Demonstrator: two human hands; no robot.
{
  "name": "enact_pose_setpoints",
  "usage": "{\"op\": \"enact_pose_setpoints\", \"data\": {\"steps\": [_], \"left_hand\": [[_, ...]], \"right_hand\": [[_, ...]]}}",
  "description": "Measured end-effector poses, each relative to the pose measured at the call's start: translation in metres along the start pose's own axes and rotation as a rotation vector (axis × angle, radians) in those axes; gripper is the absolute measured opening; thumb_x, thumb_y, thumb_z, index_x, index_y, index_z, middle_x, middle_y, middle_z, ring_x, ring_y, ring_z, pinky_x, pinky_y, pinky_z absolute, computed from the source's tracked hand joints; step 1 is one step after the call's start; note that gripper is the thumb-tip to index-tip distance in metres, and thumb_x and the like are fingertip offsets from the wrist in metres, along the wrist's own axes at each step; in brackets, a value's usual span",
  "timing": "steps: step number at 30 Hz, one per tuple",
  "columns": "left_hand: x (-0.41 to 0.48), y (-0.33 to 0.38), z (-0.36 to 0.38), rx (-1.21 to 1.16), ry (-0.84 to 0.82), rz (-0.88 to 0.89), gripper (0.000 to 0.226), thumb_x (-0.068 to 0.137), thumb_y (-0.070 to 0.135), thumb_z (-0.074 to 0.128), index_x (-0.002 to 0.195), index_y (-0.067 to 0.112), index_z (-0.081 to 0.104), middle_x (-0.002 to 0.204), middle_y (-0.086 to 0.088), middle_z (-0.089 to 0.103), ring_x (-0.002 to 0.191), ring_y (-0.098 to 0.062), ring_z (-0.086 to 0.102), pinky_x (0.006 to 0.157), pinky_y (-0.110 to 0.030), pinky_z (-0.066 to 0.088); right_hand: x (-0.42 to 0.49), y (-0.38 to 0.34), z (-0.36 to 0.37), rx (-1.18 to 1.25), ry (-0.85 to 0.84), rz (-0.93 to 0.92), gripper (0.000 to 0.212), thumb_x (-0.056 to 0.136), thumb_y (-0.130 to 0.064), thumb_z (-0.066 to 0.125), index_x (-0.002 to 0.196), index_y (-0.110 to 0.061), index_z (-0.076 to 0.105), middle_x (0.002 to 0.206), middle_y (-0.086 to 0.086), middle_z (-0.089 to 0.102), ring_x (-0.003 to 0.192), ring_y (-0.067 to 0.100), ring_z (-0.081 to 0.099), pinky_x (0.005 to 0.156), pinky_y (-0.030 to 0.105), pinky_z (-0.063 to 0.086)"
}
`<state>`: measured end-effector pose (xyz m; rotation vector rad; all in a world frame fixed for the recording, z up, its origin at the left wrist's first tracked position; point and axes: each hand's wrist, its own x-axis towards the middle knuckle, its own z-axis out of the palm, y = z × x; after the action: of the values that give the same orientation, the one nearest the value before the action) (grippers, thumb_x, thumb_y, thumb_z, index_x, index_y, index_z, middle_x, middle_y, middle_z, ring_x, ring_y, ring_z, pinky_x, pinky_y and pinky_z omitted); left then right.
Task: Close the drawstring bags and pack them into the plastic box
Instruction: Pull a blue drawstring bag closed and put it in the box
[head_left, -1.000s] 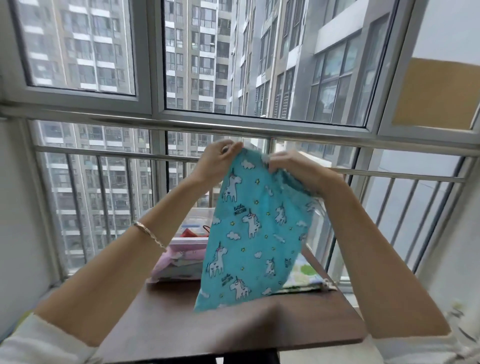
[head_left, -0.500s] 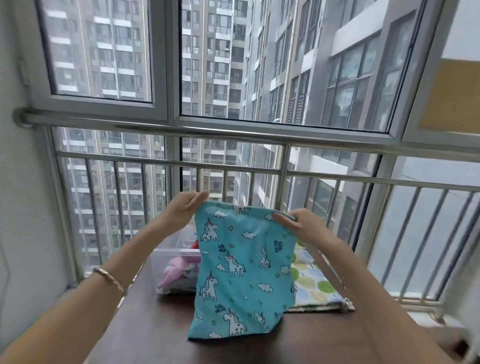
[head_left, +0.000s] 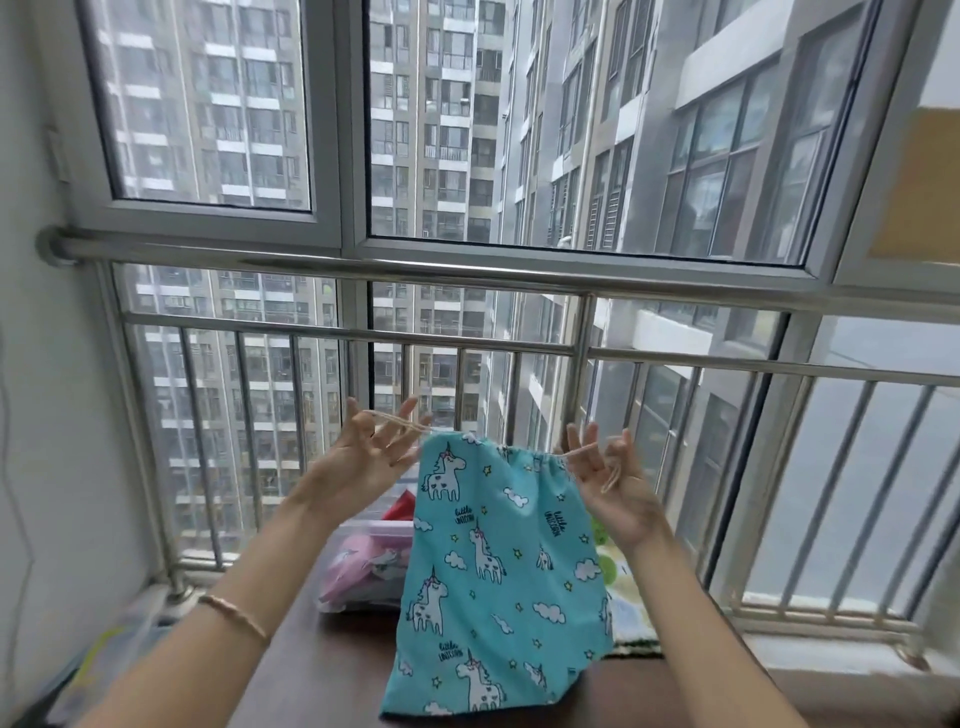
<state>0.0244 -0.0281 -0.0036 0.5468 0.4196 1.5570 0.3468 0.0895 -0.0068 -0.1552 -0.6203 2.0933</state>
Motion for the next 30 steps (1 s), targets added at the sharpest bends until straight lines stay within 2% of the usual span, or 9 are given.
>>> {"op": "enact_pose_setpoints", "data": {"steps": [2, 3, 6, 12, 17, 21, 24, 27, 30], "left_hand": [[0.002, -0.023, 0.046, 0.149, -0.017, 0.093, 0.056, 0.098, 0.047, 0.04, 0.127, 0.003, 0.059, 0.129, -0.018, 0.06, 0.119, -0.022, 0.059, 0.102, -0.04, 0.045], [0.002, -0.025, 0.057, 0.036, -0.029, 0.02, 0.043, 0.096, 0.041, 0.046, 0.118, 0.008, 0.064, 0.108, -0.007, 0.069, 0.096, -0.014, 0.069, 0.093, -0.037, 0.053], [0.006, -0.025, 0.065, 0.083, -0.026, 0.074, 0.037, 0.096, 0.027, 0.049, 0.125, 0.005, 0.057, 0.1, -0.004, 0.068, 0.075, -0.01, 0.067, 0.083, -0.029, 0.058], [0.004, -0.007, 0.07, 0.259, 0.161, 0.029, 0.024, 0.095, 0.008, 0.047, 0.114, 0.0, 0.061, 0.085, -0.01, 0.066, 0.046, -0.005, 0.052, 0.047, -0.015, 0.051], [-0.008, 0.015, 0.051, 0.317, 0.24, 0.044, 0.025, 0.098, 0.008, 0.044, 0.114, -0.002, 0.06, 0.082, -0.008, 0.063, 0.043, -0.003, 0.047, 0.043, -0.014, 0.048], [-0.005, -0.003, 0.091, 0.495, 0.086, -0.007, 0.029, 0.091, 0.012, 0.052, 0.115, 0.0, 0.062, 0.085, -0.009, 0.067, 0.044, -0.004, 0.052, 0.039, -0.01, 0.045], [0.016, -0.007, 0.138, 0.552, -0.071, -0.009, 0.028, 0.093, 0.011, 0.052, 0.116, 0.001, 0.062, 0.094, -0.011, 0.071, 0.061, -0.01, 0.067, 0.053, -0.015, 0.056], [0.048, -0.011, 0.175, 0.519, -0.101, -0.004, 0.028, 0.099, 0.01, 0.043, 0.121, -0.002, 0.056, 0.106, -0.017, 0.067, 0.082, -0.019, 0.07, 0.072, -0.025, 0.06], [0.063, -0.017, 0.184, 0.892, -0.093, -0.282, 0.052, 0.102, 0.04, 0.034, 0.118, -0.005, 0.054, 0.097, -0.015, 0.066, 0.078, -0.022, 0.066, 0.07, -0.028, 0.058]], "right_hand": [[0.003, 0.01, 0.012, 0.039, -0.058, -0.009, 0.033, 0.098, -0.032, 0.047, 0.09, -0.012, 0.072, 0.098, 0.007, 0.074, 0.105, 0.02, 0.067, 0.111, 0.044, 0.037], [0.003, 0.012, 0.018, 0.009, -0.076, -0.005, 0.034, 0.1, -0.029, 0.045, 0.097, -0.007, 0.071, 0.099, 0.009, 0.073, 0.098, 0.019, 0.069, 0.109, 0.041, 0.041], [0.003, 0.009, 0.029, -0.189, -0.077, 0.013, 0.033, 0.102, -0.017, 0.042, 0.123, 0.002, 0.058, 0.103, 0.013, 0.063, 0.079, 0.015, 0.066, 0.075, 0.027, 0.058], [0.012, -0.022, 0.026, -0.628, 0.081, 0.063, 0.032, 0.093, 0.009, 0.046, 0.122, 0.005, 0.06, 0.084, 0.011, 0.06, 0.049, 0.007, 0.041, 0.041, 0.015, 0.036], [-0.008, -0.049, 0.029, -0.818, 0.132, 0.102, 0.028, 0.093, 0.01, 0.046, 0.118, 0.0, 0.054, 0.087, 0.019, 0.062, 0.044, 0.008, 0.046, 0.039, 0.014, 0.041], [0.004, -0.028, 0.057, -1.147, 0.066, 0.027, 0.02, 0.094, 0.004, 0.049, 0.111, -0.001, 0.059, 0.099, 0.017, 0.069, 0.05, 0.007, 0.051, 0.045, 0.016, 0.044], [0.01, 0.0, 0.091, -1.377, -0.115, 0.074, 0.023, 0.094, 0.0, 0.051, 0.103, -0.01, 0.07, 0.095, 0.007, 0.072, 0.052, 0.002, 0.046, 0.047, 0.013, 0.038], [0.007, 0.023, 0.114, -1.364, -0.325, 0.192, 0.017, 0.094, -0.012, 0.058, 0.098, -0.015, 0.074, 0.092, 0.003, 0.07, 0.056, 0.001, 0.046, 0.05, 0.014, 0.037], [0.003, 0.027, 0.124, -1.259, -0.302, 0.129, 0.019, 0.095, -0.019, 0.058, 0.092, -0.006, 0.071, 0.078, 0.004, 0.065, 0.059, 0.008, 0.049, 0.049, 0.015, 0.036]]}}
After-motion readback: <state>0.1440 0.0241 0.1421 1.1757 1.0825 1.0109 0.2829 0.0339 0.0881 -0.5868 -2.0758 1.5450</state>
